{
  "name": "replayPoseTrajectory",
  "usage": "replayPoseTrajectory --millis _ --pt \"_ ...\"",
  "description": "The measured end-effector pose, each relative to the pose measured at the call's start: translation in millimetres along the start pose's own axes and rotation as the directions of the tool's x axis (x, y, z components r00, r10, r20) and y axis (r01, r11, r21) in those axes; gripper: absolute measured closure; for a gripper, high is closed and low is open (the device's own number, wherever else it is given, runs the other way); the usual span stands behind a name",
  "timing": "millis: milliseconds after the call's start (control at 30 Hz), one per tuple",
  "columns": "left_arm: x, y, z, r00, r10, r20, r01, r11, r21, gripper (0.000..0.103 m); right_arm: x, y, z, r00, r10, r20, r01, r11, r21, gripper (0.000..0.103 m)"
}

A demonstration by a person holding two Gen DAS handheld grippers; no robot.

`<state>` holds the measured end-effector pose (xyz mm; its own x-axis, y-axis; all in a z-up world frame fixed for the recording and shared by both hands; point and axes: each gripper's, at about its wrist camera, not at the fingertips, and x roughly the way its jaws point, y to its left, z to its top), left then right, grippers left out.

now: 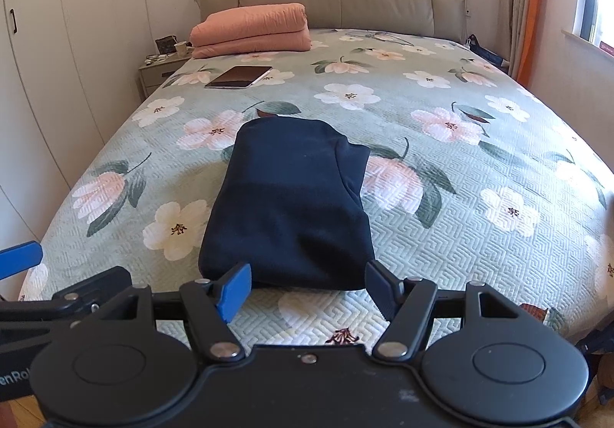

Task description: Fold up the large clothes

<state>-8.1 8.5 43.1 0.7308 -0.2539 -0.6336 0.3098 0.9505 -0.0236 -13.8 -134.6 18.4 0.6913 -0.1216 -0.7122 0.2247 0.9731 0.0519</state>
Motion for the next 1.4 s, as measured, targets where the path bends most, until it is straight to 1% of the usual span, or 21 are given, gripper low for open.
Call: replayPoseTrajectory --millis 100,300,433,533,833,1067,1267,1400 --pt "-1.0 0.1 -1.8 1.000 -0.007 -0.010 0.007 1.000 -0.016 0.004 0.1 0.6 -0.3 1.000 0.010 -0.007 -0.010 1.000 0.011 0.023" --pt "-2.5 1.3 -3.7 1.000 0.028 -0.011 -0.029 0.999 -0.030 0.004 -0.3 2.6 -2.4 1.000 0.017 -0.016 -0.017 1.000 0.020 0.023" --pt "-4.0 0.6 -3.4 0.996 0.090 -0.004 -0.090 0.996 -0.011 0.003 -0.5 4.1 -3.9 1.000 0.019 -0.019 -0.018 1.000 0.020 0.022" --pt "-4.9 -0.5 -3.9 0.993 0.120 0.003 -0.120 0.993 0.011 0.001 -0.1 5.2 -5.6 1.000 0.019 -0.023 -0.018 1.000 0.017 0.022" --pt "-3.2 2.3 -4.8 0.991 0.131 -0.007 -0.131 0.991 0.005 0.001 2.5 11.6 -8.5 0.999 0.026 -0.039 -0.026 1.000 0.001 0.022" --pt "-0.7 4.0 -4.9 0.993 0.115 -0.017 -0.115 0.993 -0.001 0.001 3.8 11.2 -8.5 0.999 0.027 -0.041 -0.027 1.000 0.001 0.022" --pt "-0.4 1.9 -6.7 0.992 0.123 -0.017 -0.123 0.992 0.004 0.001 4.3 10.7 -8.7 0.999 0.026 -0.044 -0.026 1.000 0.000 0.022" --pt "-0.2 3.0 -6.9 0.992 0.124 -0.004 -0.124 0.992 0.004 0.001 3.6 12.5 -10.4 0.999 0.022 -0.041 -0.022 1.000 -0.006 0.022"
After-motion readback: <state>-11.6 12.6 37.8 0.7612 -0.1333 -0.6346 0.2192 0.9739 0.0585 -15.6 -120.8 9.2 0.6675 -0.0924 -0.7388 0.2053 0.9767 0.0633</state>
